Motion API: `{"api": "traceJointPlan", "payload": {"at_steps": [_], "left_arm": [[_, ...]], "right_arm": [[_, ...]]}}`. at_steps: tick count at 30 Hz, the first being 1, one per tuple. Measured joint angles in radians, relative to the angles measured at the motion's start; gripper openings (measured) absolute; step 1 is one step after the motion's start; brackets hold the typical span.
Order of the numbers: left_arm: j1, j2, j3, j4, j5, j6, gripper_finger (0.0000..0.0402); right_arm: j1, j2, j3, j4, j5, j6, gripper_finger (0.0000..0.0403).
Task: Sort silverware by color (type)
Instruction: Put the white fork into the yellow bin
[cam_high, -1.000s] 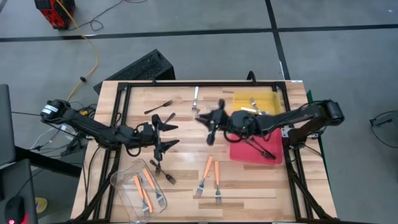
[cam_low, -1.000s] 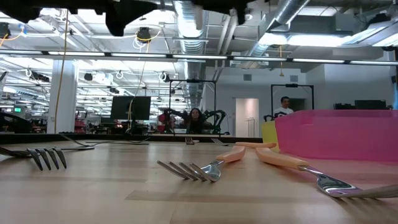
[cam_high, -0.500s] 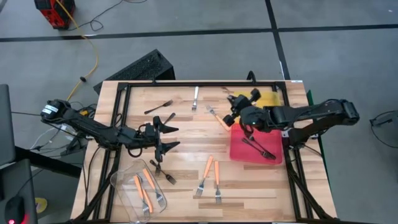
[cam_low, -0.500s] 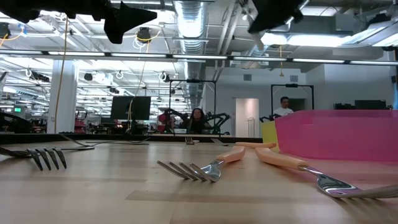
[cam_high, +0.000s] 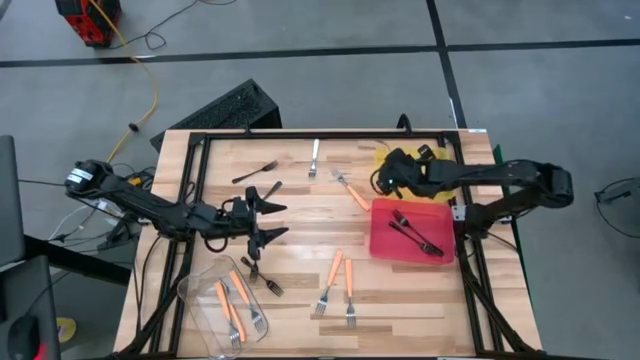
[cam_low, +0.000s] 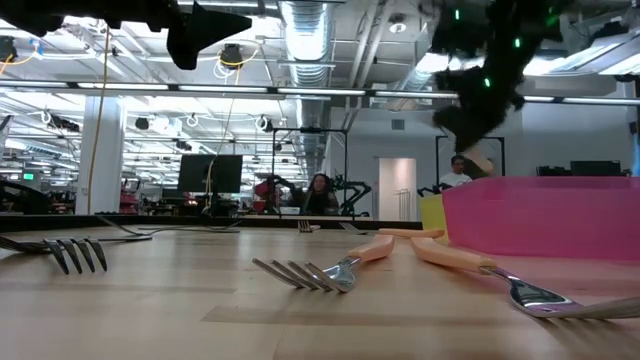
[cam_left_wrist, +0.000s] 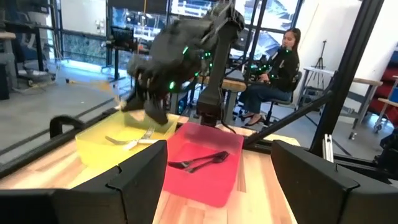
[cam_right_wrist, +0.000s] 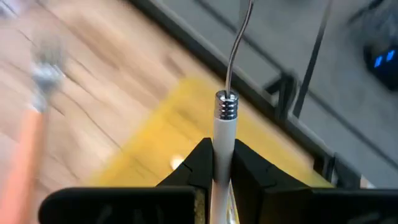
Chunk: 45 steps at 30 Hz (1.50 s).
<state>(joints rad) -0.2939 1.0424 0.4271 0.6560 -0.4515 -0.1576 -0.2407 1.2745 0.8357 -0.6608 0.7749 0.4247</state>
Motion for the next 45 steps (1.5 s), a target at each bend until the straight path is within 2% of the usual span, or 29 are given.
{"api": "traceJointPlan", "payload": {"at_steps": [8, 11, 15, 20, 30, 36, 41, 45], "left_arm": [[0.006, -0.05, 0.0, -0.016, -0.004, 0.032, 0.0274], [0.006, -0.078, 0.0, -0.024, -0.002, 0.052, 0.0274], [0.006, -0.133, 0.0, -0.054, -0.002, 0.064, 0.0274], [0.009, -0.216, 0.0, -0.096, -0.007, 0.096, 0.0274], [0.049, -0.306, 0.0, -0.191, -0.002, 0.124, 0.0274], [0.051, -0.297, 0.0, -0.214, -0.001, 0.119, 0.0274], [0.051, -0.296, 0.0, -0.218, 0.0, 0.119, 0.0274], [0.051, -0.296, 0.0, -0.218, 0.0, 0.118, 0.0274]], "right_arm": [[-0.162, -0.017, -0.17, 0.279, -0.278, -0.159, 0.0066], [-0.208, -0.02, -0.205, 0.353, -0.347, -0.201, 0.0066], [-0.244, -0.024, -0.218, 0.359, -0.372, -0.256, 0.0066], [-0.285, -0.072, -0.218, 0.328, -0.497, -0.346, 0.0067], [-0.378, -0.287, -0.232, 0.119, -0.545, -0.373, 0.0067], [-0.421, -0.396, -0.322, 0.132, -0.593, -0.367, 0.0067], [-0.482, -0.419, -0.37, 0.175, -0.586, -0.294, 0.0067], [-0.497, -0.415, -0.37, 0.19, -0.638, -0.313, 0.0067]]}}
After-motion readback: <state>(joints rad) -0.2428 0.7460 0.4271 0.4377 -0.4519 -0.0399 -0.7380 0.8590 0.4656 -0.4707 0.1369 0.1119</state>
